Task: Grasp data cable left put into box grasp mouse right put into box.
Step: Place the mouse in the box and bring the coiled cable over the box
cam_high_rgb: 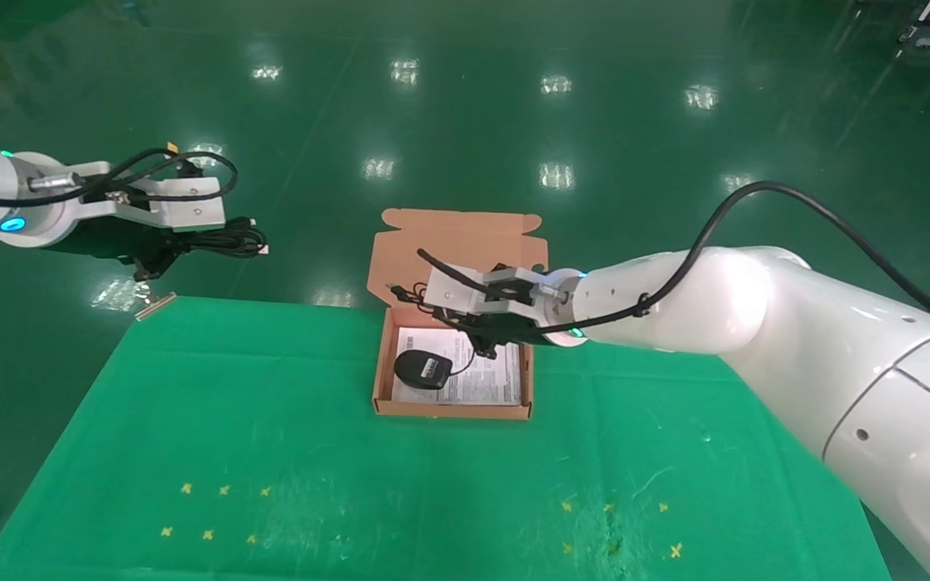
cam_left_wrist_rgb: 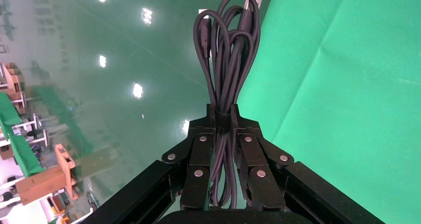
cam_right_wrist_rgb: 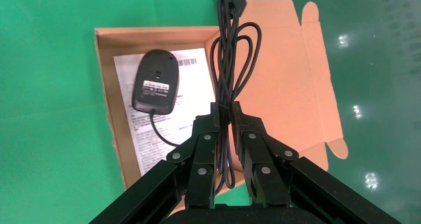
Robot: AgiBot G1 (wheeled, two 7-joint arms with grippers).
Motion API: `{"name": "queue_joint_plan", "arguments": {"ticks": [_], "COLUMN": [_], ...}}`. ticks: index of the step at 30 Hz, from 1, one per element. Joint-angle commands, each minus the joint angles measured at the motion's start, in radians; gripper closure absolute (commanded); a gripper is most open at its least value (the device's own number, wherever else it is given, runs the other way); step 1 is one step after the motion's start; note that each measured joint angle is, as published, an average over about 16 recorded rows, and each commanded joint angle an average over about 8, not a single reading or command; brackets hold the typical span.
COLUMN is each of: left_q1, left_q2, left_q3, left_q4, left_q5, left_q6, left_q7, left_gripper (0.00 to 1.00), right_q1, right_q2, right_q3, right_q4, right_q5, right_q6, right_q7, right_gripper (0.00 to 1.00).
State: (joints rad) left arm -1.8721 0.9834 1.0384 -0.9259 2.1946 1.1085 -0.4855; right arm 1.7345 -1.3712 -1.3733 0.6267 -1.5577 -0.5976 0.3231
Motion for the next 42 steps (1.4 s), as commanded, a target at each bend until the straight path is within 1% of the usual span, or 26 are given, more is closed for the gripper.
{"name": "queue_joint_plan", "arguments": {"ticks": [1,4,5,6,13,17,21,26,31,37,42], "left_q1": [0.000,0.000,0.001,0.002,0.042,0.074,0.108,0.154,0.203,0.244,0.265], "left_q2": [0.000,0.000,0.000,0.002,0.028,0.052,0.080,0.132,0.206,0.309,0.367], "left_q3": [0.000,0.001,0.001,0.002,0.011,0.016,0.016,0.017,0.020,0.022,0.027], "left_q4": [0.000,-0.001,-0.002,-0.002,-0.016,-0.021,-0.015,0.012,0.067,0.180,0.253], "left_q5": [0.000,0.001,0.001,0.003,0.004,0.003,-0.009,-0.028,-0.056,-0.116,-0.186], "left_q6": [0.000,0.000,0.000,-0.001,-0.036,-0.072,-0.123,-0.209,-0.305,-0.389,-0.440], "left_q7": [0.000,0.000,0.000,0.001,0.005,0.011,0.027,0.067,0.128,0.224,0.312], "left_gripper": [1.00,1.00,1.00,1.00,1.00,1.00,1.00,1.00,1.00,1.00,1.00], "right_q1": [-0.003,-0.006,-0.007,-0.008,-0.007,0.000,0.009,0.024,0.043,0.068,0.089], "right_q2": [-0.002,0.004,0.007,0.011,0.031,0.041,0.072,0.147,0.250,0.367,0.434], "right_q3": [-0.017,-0.029,-0.031,-0.033,-0.043,-0.043,-0.038,-0.032,-0.034,-0.045,-0.062], "right_q4": [-0.002,0.007,0.012,0.017,0.053,0.064,0.079,0.125,0.214,0.343,0.440], "right_q5": [0.003,0.013,0.015,0.017,0.017,0.018,0.020,0.015,-0.004,-0.046,-0.099], "right_q6": [0.004,0.009,0.010,0.011,0.021,0.023,0.028,0.035,0.030,0.017,-0.002], "right_q7": [0.013,0.013,0.012,0.012,0.027,0.037,0.047,0.061,0.087,0.149,0.213], "right_gripper": [0.49,0.12,0.03,0.00,0.00,0.00,0.00,0.00,0.00,0.00,0.00]}}
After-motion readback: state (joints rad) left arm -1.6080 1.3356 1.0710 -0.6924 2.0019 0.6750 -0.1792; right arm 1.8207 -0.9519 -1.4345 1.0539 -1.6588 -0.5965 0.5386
